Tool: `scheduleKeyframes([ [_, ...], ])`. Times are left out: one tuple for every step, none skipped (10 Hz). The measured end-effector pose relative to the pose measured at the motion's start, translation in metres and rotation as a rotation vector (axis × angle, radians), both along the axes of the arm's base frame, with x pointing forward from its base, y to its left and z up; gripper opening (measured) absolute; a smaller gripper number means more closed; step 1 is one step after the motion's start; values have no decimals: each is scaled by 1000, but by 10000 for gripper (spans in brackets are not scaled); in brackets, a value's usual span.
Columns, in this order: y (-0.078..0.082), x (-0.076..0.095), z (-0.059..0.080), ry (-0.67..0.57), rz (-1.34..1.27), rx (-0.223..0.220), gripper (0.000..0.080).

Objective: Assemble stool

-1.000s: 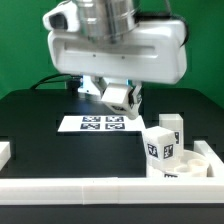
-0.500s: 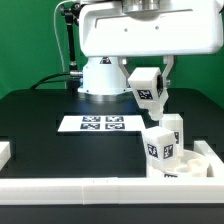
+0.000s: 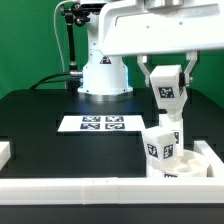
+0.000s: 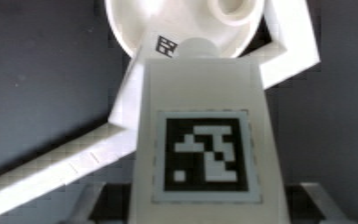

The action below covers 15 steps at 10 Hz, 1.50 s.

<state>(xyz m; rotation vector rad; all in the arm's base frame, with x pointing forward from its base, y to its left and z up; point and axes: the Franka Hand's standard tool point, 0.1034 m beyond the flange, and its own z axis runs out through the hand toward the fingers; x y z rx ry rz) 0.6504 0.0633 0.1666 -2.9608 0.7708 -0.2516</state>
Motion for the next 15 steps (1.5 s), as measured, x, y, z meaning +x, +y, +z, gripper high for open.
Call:
scheduleKeyframes([
  [11,6,-1,-24,9,-1,337],
  [14,6,-9,-54,15,-9,337],
  [15,4,-10,-53,15,-9,337],
  [15,4,-10,-58,15,-9,337],
  [18,7,-9,-88,19,-11,337],
  [26,10,-8,-166,15,-17,337],
  [38,5,-12,-196,84,-48,338],
  [38,1,-16,-175,158,-69,338],
  [36,-1,-19,-170,214,-86,338],
  [32,-8,-27,-165,247,-98,338],
  [25,-15,-35,-174,263,-111,338],
  [26,-16,-35,-166,260,-108,338],
  [26,-15,-34,-167,262,-108,338],
  [26,-15,-35,-166,262,-109,338],
  [29,-15,-35,-169,270,-111,338],
])
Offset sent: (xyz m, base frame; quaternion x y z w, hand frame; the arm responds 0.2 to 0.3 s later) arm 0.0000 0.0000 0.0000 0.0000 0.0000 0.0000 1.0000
